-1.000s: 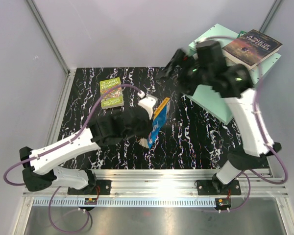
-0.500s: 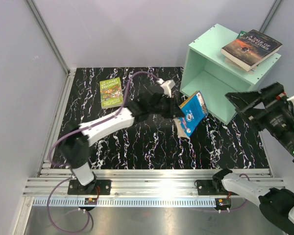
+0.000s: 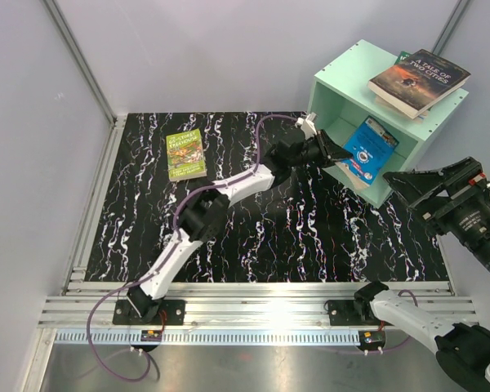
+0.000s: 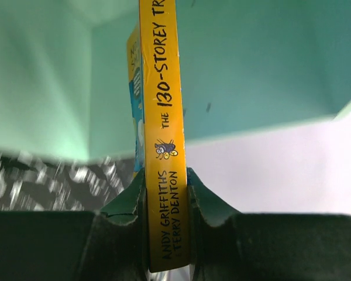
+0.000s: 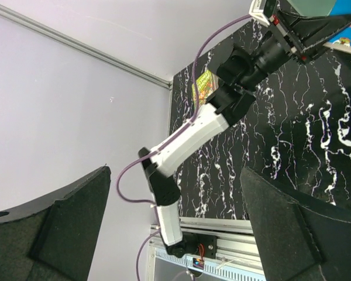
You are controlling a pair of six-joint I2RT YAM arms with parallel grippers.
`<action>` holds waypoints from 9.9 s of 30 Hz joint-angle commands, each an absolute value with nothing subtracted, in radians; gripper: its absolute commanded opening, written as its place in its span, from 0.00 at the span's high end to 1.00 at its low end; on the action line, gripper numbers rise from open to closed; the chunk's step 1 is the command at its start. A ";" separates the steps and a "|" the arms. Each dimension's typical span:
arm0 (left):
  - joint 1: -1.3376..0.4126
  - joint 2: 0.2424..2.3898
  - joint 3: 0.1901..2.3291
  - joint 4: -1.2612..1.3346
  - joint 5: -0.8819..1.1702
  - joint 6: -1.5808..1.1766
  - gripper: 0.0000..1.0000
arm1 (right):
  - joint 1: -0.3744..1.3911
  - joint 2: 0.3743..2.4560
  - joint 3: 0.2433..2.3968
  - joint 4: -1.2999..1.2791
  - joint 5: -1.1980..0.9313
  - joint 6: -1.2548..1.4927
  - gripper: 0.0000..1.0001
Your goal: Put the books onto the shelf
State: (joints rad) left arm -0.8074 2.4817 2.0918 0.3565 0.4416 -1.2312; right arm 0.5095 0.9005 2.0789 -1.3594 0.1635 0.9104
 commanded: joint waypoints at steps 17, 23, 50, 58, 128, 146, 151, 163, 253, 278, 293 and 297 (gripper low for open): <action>-0.845 2.873 2.506 0.284 0.522 -1.313 0.23 | 0.512 1.035 1.970 -1.459 0.291 0.851 0.00; -0.855 2.872 2.557 0.164 0.480 -1.241 0.11 | 0.512 1.103 1.968 -1.439 0.288 0.845 0.00; -0.571 1.952 1.494 -0.152 0.230 -0.798 0.10 | 0.399 1.411 1.712 -1.293 -0.026 0.677 0.00; -0.433 1.587 1.209 -0.259 0.160 -0.680 0.11 | 0.322 1.703 1.733 -1.080 -0.025 0.637 0.74; -0.423 0.449 0.443 -0.646 -0.158 -0.900 0.12 | 0.163 2.249 1.805 -1.089 0.560 0.405 1.00; -0.423 0.624 0.612 -0.615 -0.219 -0.812 0.10 | 0.170 2.148 1.872 -1.028 0.279 0.402 0.98; -0.420 0.786 0.724 -0.591 -0.326 -0.733 0.07 | 0.289 2.027 1.741 -1.002 0.148 0.405 0.66; -0.178 1.227 1.041 -0.423 -0.336 -0.577 0.01 | 0.555 1.885 1.623 -0.643 -0.432 0.589 0.01; -0.175 1.534 1.187 -0.328 -0.072 -0.597 0.11 | 0.422 2.137 1.719 -0.782 -0.445 0.397 0.04; -0.362 1.679 0.738 0.086 0.285 -0.992 0.11 | 0.575 2.283 1.706 -0.584 -0.635 0.577 0.23; -0.373 1.672 0.811 0.057 0.321 -0.979 0.12 | 0.592 2.106 1.697 -0.683 -0.586 0.586 1.00; -0.345 1.599 0.799 0.006 0.328 -0.969 0.09 | 0.591 2.059 1.723 -0.716 -0.563 0.598 1.00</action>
State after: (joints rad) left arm -0.3523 1.6512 0.7906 0.0490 0.2871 -0.9863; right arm 0.5522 2.1654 1.7004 -0.6788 -0.5152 0.5789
